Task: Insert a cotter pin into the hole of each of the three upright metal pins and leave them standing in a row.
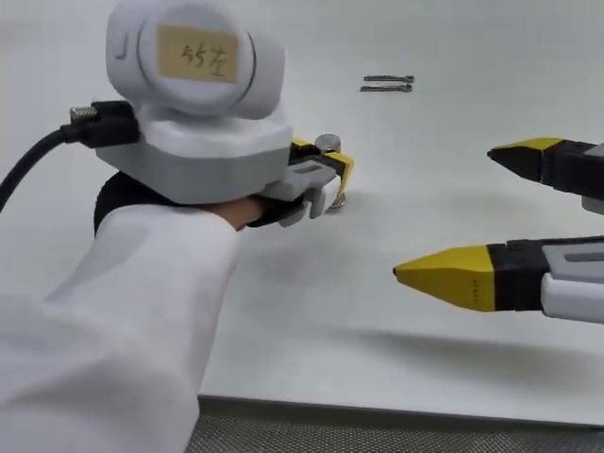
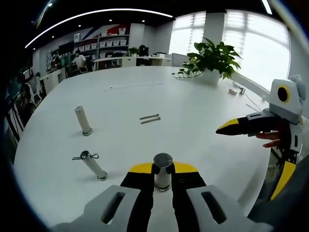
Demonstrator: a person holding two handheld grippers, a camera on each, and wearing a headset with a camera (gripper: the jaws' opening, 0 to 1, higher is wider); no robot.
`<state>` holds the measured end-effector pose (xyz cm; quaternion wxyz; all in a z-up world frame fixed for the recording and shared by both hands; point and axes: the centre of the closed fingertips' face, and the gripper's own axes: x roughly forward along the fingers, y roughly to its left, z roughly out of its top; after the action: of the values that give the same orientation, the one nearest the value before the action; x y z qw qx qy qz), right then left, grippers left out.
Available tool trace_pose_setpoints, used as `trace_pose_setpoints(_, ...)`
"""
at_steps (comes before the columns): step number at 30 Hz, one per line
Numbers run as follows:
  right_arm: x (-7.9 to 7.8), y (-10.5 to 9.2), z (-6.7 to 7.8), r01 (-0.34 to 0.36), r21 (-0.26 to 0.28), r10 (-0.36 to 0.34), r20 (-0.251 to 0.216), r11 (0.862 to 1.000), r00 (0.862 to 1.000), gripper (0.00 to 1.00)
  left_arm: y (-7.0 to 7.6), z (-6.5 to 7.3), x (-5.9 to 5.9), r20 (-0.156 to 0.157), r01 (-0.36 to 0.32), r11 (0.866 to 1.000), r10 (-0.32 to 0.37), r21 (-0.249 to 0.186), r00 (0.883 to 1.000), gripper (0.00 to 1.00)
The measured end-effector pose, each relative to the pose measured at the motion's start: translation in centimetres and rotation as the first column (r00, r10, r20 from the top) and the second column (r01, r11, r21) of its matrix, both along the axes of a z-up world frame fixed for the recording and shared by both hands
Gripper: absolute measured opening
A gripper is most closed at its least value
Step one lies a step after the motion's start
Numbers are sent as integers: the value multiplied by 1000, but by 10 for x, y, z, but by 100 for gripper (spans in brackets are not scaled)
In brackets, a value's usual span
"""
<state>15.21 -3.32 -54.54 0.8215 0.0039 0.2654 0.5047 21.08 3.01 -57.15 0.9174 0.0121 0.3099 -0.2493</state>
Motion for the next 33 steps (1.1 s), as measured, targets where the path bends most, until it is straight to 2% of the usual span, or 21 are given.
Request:
trace_pose_setpoints(5, 1, -1, -1, 1, 1, -1, -1, 1000, 1000, 96, -2, 1, -2, 14, 4, 1000, -4, 6, 1000, 10)
trace_pose_setpoints(16, 0, -1, -1, -2, 0, 2, 1, 1000, 1000, 94, -1, 0, -4, 16, -7, 1000, 7, 15, 1000, 10)
trace_pose_setpoints(20, 1, -2, -1, 7, 3, -7, -2, 1000, 1000, 94, -3, -2, -7, -11, -10, 1000, 10, -6, 1000, 11)
trace_pose_setpoints(23, 1, -3, -2, 11, -5, -11, -2, 1000, 1000, 95, -2, -1, -7, -2, -7, 1000, 7, 4, 1000, 12)
trace_pose_setpoints(25, 1, -3, -2, 7, -8, -7, -1, 1000, 1000, 95, -2, -2, -6, -19, -16, 1000, 16, -17, 1000, 12)
trace_pose_setpoints(27, 0, -3, -2, 4, -9, -4, 1, 1000, 1000, 95, -2, -2, -7, -20, -14, 1000, 13, -13, 1000, 13)
trace_pose_setpoints(28, 0, -3, -2, 4, -9, -4, 1, 1000, 1000, 95, -2, -2, -7, -18, -6, 1000, 6, -5, 1000, 14)
trace_pose_setpoints(29, 0, -2, -1, 4, -9, -4, 2, 1000, 1000, 95, -4, 2, -7, 14, 29, 1000, -29, 6, 999, 16)
trace_pose_setpoints(30, 0, -2, -1, 4, -9, -4, 2, 1000, 1000, 95, -4, 6, -6, 41, 33, 999, -33, 7, 999, 17)
trace_pose_setpoints(31, 0, -2, -1, 4, -9, -4, 3, 1000, 1000, 95, -5, 7, -8, 46, 54, 998, -55, 25, 997, 20)
trace_pose_setpoints(33, -1, -2, -1, 2, -11, -2, 3, 1000, 1000, 95, -5, 12, -7, 54, 65, 998, -66, 13, 996, 26)
